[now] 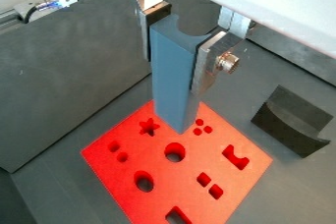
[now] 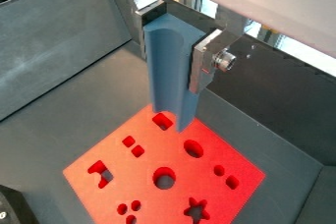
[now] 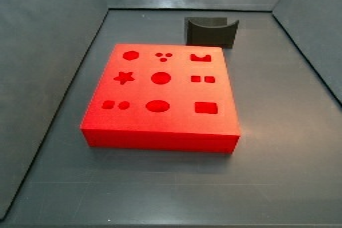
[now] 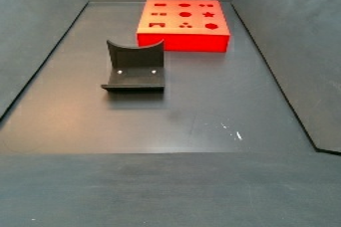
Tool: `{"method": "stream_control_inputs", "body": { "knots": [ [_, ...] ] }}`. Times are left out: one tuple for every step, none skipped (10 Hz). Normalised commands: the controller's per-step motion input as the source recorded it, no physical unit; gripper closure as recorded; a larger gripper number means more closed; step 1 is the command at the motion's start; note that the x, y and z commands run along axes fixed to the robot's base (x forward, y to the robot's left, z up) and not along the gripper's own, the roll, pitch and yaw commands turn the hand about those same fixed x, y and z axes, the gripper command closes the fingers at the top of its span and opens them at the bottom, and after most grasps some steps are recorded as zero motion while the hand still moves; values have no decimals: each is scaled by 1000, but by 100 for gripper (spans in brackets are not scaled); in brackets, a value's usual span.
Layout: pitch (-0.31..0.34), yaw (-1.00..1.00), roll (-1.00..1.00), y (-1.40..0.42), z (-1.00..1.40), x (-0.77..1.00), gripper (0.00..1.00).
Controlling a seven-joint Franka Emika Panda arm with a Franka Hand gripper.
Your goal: Insert the arch object.
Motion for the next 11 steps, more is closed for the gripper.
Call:
{"method": "stream_control_inputs", "body": {
  "knots": [
    [0,0,0,-17,0,0,100],
    [0,0,0,17,0,-26,100],
    [0,0,0,589,-223,320,100],
    [90,0,0,777,-446,766,100],
    [80,0,17,820,-574,754,100],
    [91,0,39,757,-657,846,100],
    [84,0,56,620,-689,1000,100],
    [33,0,46,577,-626,1000,100],
    [0,0,14,486,-480,1000,100],
    [-17,0,30,317,-354,1000,100],
    [-34,0,53,91,-271,1000,100]
  ]
}}
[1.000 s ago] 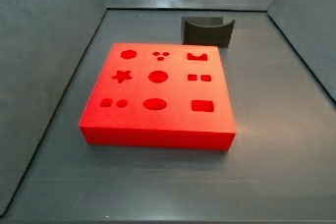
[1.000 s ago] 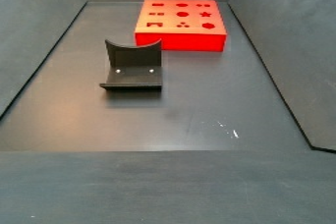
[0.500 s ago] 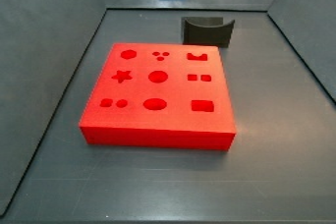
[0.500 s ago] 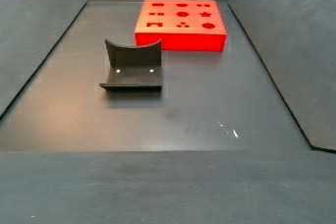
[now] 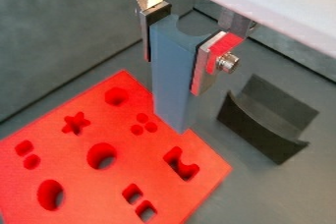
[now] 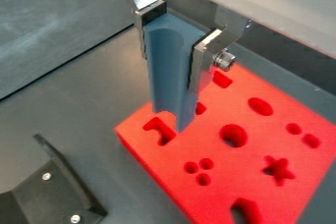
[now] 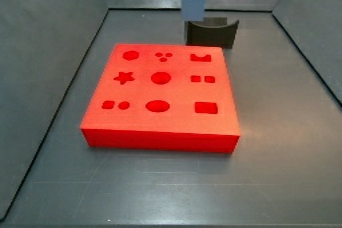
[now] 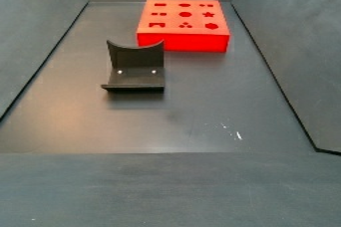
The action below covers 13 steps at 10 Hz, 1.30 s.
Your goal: Insert the arch object.
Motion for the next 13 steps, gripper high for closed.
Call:
{"method": "stream_control_inputs", "body": {
  "knots": [
    [-57,0,56,0,-294,1000,100],
    [-79,0,51,-9,-337,1000,100],
    [-91,0,73,-106,-371,1000,100],
    [-134,-89,161,-226,-503,989,100],
    [-150,-383,190,-291,-534,631,100],
    [-191,-363,173,-266,-497,483,100],
    [-136,-186,241,-231,-423,266,100],
    [-4,-89,286,-131,-334,174,100],
    [0,0,221,0,-269,0,100],
    [0,0,74,0,-214,-274,100],
    [26,0,13,0,-280,-451,100],
    [170,314,-63,40,-114,-280,100],
    [249,217,-124,100,0,-49,100]
  ]
}}
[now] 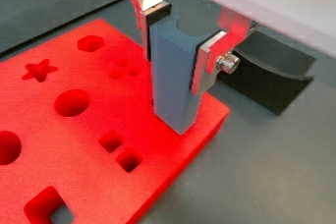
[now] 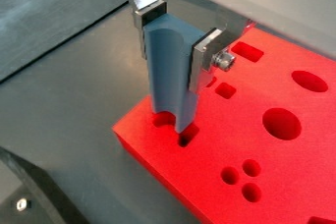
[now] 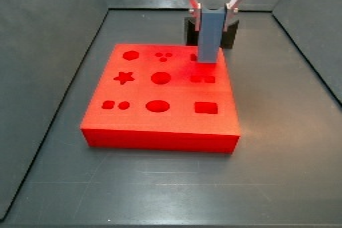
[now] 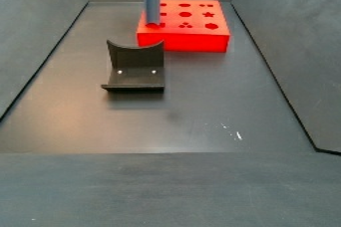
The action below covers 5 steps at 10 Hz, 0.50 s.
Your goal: Insert the arch object.
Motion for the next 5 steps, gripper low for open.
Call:
{"method": "stream_control_inputs", "body": {
  "knots": [
    [213,194,-181,91,0,-29,100],
    [159,209,-120,151,0,-60,100],
    [130,154,-71,209,0,-83,100],
    [100,26,-99,177,-151,-120,100],
    [53,20,-91,66,-229,-117,100]
  ]
}}
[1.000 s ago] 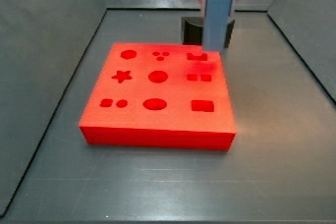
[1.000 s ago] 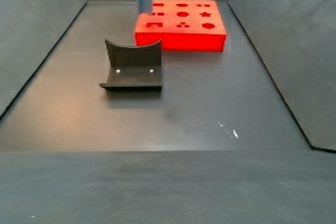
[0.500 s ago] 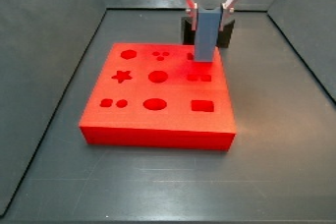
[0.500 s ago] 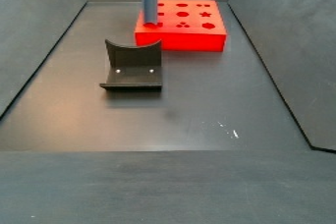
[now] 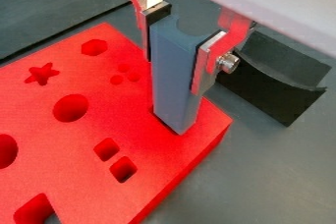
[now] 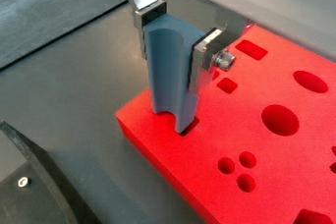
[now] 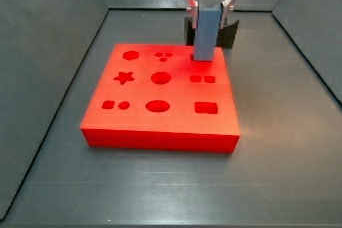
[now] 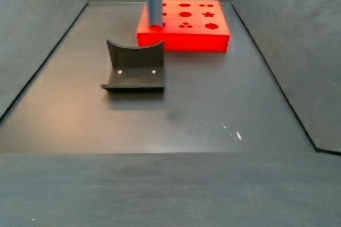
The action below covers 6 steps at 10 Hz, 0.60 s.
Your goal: Insert the arch object.
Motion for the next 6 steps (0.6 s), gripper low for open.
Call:
{"method": "stream_control_inputs", "body": {
  "knots": [
    [0,26,-141,-74,-191,0,100],
    [0,23,-96,-129,-214,0,100],
    [0,20,-64,-111,-206,-83,100],
    [0,3,-66,-114,-240,-54,100],
    [0,0,-40,-26,-303,0,100],
    [0,29,0,0,-709,211,100]
  ]
}}
